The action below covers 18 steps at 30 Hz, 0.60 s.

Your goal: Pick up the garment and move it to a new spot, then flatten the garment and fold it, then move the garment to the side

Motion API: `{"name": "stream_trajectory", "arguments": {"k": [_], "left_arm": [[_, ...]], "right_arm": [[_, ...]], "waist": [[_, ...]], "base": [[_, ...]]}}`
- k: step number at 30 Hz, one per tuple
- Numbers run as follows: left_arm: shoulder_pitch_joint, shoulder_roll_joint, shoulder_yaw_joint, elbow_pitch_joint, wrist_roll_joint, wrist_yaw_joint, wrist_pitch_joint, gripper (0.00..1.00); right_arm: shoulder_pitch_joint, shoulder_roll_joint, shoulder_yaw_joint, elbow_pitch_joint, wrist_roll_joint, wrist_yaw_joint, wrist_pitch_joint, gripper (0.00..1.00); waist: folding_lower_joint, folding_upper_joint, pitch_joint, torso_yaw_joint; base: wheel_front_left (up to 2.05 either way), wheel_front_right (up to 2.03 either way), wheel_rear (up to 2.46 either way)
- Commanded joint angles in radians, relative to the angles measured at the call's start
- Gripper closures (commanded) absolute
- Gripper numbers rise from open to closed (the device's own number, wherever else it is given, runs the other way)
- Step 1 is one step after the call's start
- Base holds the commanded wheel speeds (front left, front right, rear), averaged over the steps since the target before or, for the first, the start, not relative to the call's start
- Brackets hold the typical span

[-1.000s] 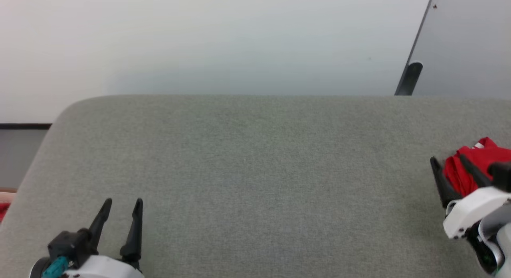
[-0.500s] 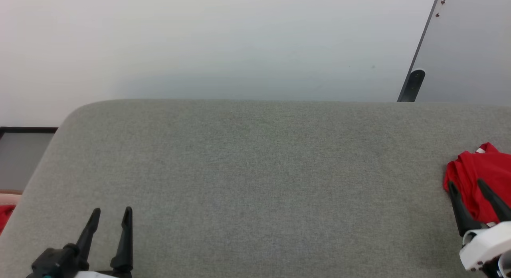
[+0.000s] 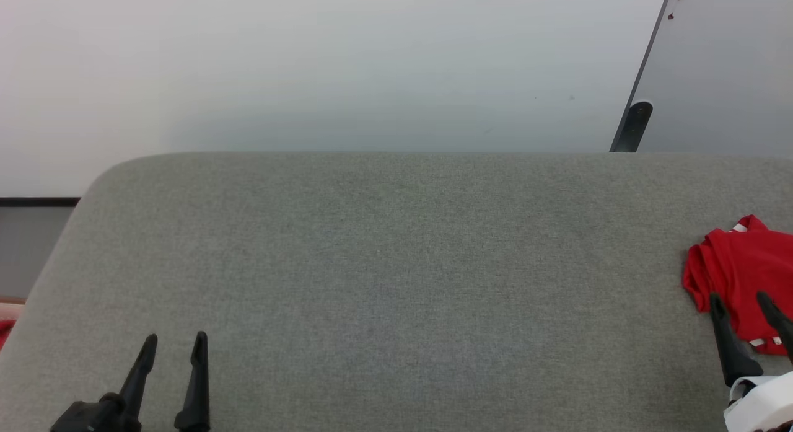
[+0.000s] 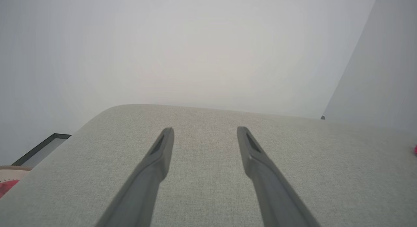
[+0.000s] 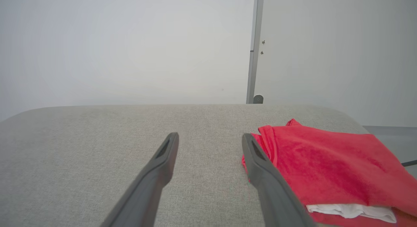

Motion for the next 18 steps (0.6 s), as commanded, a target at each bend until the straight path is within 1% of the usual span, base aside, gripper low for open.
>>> {"name": "stream_trajectory", "arguments": {"k": [1, 6, 18], "left_arm": [[0.01, -0.001, 0.0, -0.006, 0.004, 0.006, -0.004, 0.0], [0.009, -0.002, -0.006, -0.011, 0.001, 0.009, -0.003, 0.0], [0.0, 0.006, -0.014, -0.022, 0.001, 0.018, 0.001, 0.0]], "right_arm": [[0.019, 0.012, -0.013, -0.02, -0.006, -0.001, 0.01, 0.0], [0.038, 0.031, -0.028, -0.051, -0.016, -0.001, 0.028, 0.0], [0.044, 0.043, -0.037, -0.078, -0.021, -0.001, 0.04, 0.0]], "waist": [[0.0, -0.0001, 0.004, 0.001], [0.0, -0.0001, 0.009, 0.003], [0.0, -0.0001, 0.013, 0.008]], "base": [[0.0, 0.0, 0.0], [0.0, 0.0, 0.0], [0.0, 0.0, 0.0]]}}
